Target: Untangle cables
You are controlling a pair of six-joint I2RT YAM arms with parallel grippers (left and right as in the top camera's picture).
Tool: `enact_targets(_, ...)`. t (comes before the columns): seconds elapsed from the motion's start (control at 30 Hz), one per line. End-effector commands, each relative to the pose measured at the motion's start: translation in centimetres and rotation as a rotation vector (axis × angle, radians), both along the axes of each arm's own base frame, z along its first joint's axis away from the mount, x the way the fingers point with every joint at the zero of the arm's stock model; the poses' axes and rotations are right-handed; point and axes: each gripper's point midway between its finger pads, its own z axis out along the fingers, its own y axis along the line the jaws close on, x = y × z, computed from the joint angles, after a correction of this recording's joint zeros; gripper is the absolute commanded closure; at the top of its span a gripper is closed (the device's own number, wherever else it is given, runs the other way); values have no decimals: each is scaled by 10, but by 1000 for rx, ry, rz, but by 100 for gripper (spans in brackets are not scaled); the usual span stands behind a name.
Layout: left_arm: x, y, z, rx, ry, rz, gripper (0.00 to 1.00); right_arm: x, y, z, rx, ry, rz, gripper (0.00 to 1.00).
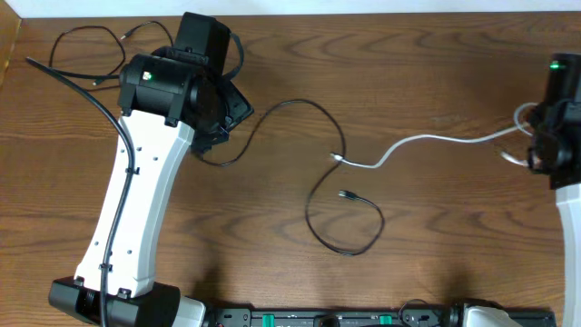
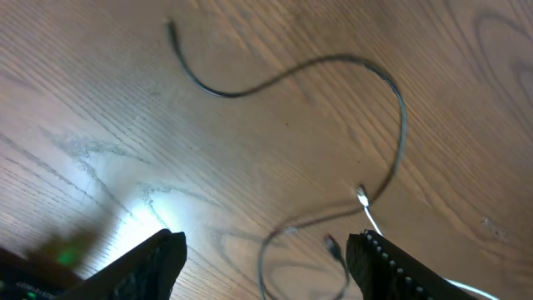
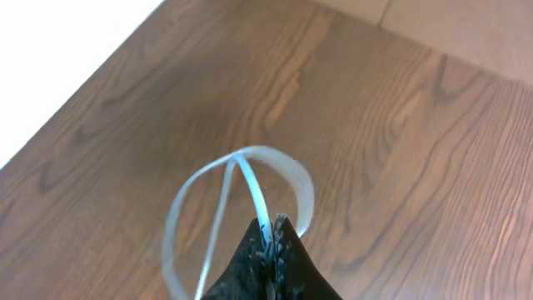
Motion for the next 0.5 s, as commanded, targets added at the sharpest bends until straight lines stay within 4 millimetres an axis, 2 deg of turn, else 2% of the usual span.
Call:
enact_targets(0.0, 2, 4, -1, 26, 1, 2, 32, 5, 6, -6, 128, -41, 25, 99)
enact_targets(0.13, 2, 4, -1, 26, 1, 2, 32, 9, 12, -11, 151, -26, 59, 98)
enact_targets(0.17, 2, 4, -1, 26, 1, 2, 32, 11, 14, -13, 154, -16, 68, 94)
enact_targets(0.23, 2, 4, -1, 26, 1, 2, 33, 11, 15, -20, 167, 9, 73, 67)
enact_targets(0.33, 1, 4, -2, 26, 2, 2, 32, 15, 25, -36, 228, 56, 107, 22)
enact_targets(0.37, 1, 4, -2, 26, 2, 2, 32, 18, 33, -42, 262, 77, 148, 12)
enact_targets(0.4, 1, 4, -2, 26, 2, 1, 32, 21, 39, -47, 281, 96, 193, 7)
enact_targets(0.47, 1, 4, -2, 26, 2, 1, 32, 29, 56, -57, 333, 135, 312, 1)
